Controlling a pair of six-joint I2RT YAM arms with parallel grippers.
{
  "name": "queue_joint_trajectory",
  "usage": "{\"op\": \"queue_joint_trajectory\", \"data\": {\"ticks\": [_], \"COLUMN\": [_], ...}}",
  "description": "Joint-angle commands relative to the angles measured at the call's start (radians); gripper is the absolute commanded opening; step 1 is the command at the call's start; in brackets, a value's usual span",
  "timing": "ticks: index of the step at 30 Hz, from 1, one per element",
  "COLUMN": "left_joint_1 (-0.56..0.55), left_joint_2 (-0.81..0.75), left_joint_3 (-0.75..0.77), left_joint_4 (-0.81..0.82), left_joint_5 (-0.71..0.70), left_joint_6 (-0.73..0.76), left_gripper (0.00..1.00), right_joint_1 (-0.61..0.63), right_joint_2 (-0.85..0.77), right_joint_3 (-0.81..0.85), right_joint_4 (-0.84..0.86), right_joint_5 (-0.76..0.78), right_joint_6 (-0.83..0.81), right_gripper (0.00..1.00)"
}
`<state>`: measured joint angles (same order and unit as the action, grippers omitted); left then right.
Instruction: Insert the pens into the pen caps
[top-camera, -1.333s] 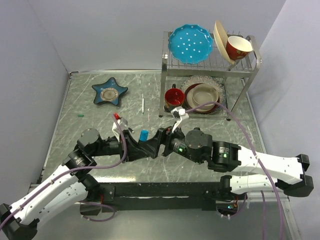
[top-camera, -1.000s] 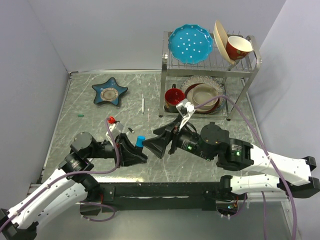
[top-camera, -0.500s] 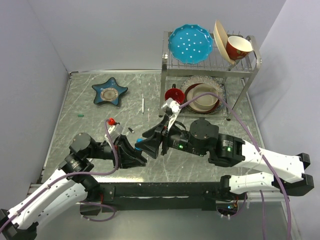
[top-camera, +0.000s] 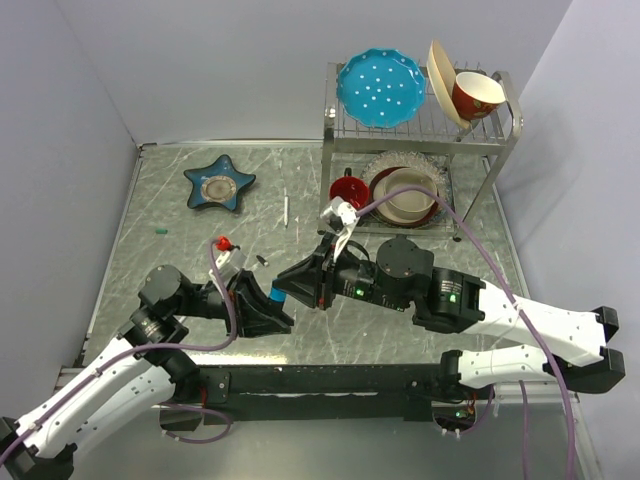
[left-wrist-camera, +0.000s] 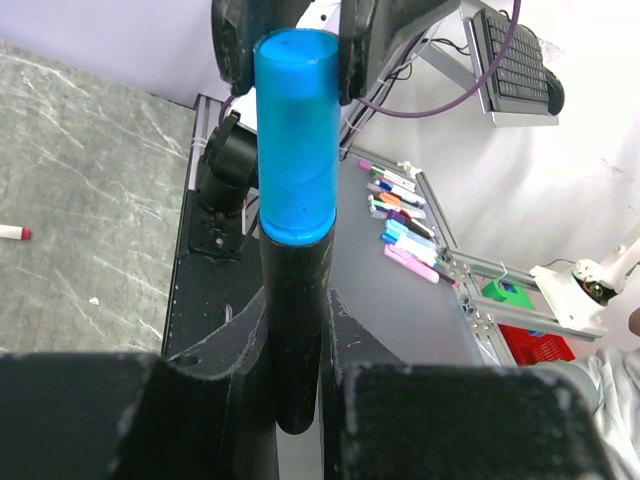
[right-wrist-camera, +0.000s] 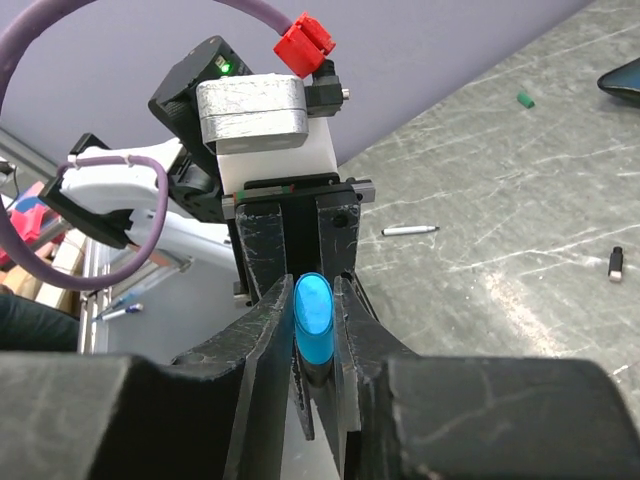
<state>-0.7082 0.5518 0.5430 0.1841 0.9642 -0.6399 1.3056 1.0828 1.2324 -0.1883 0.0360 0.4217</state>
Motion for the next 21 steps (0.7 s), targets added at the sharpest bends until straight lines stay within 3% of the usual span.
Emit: {"op": "queue_joint_trajectory", "data": {"ticks": [1, 3, 14, 21], "left_joint_1": [0.003, 0.003, 0.004, 0.007], "left_joint_2": [0.039, 0.054, 0.135, 0.212], "left_joint_3": [0.044, 0.057, 0.071, 0.129], "left_joint_4": [0.035, 0.034, 0.184, 0.126], "left_joint_5": [-0.033, -0.048, -0.142, -0.165], "left_joint_6": [0.028, 0.039, -0.007, 0.036], "left_gripper": [0.01, 0.01, 0.01, 0.01], "right_joint_1": [0.007, 0.007, 0.011, 0.044], "right_joint_2": [-0.012, -0.020, -0.073, -0.090], "right_joint_3": [-0.089, -0.128, -0.376, -0.412], "right_joint_4": [0.052, 0.087, 0.251, 0.210], "right_joint_5": [-0.065, -0.087, -0.102, -0.038], "right_joint_6": [0.048, 0.075, 0.201, 0.210], "right_gripper": [0.06, 0.00, 0.00, 0.00]}}
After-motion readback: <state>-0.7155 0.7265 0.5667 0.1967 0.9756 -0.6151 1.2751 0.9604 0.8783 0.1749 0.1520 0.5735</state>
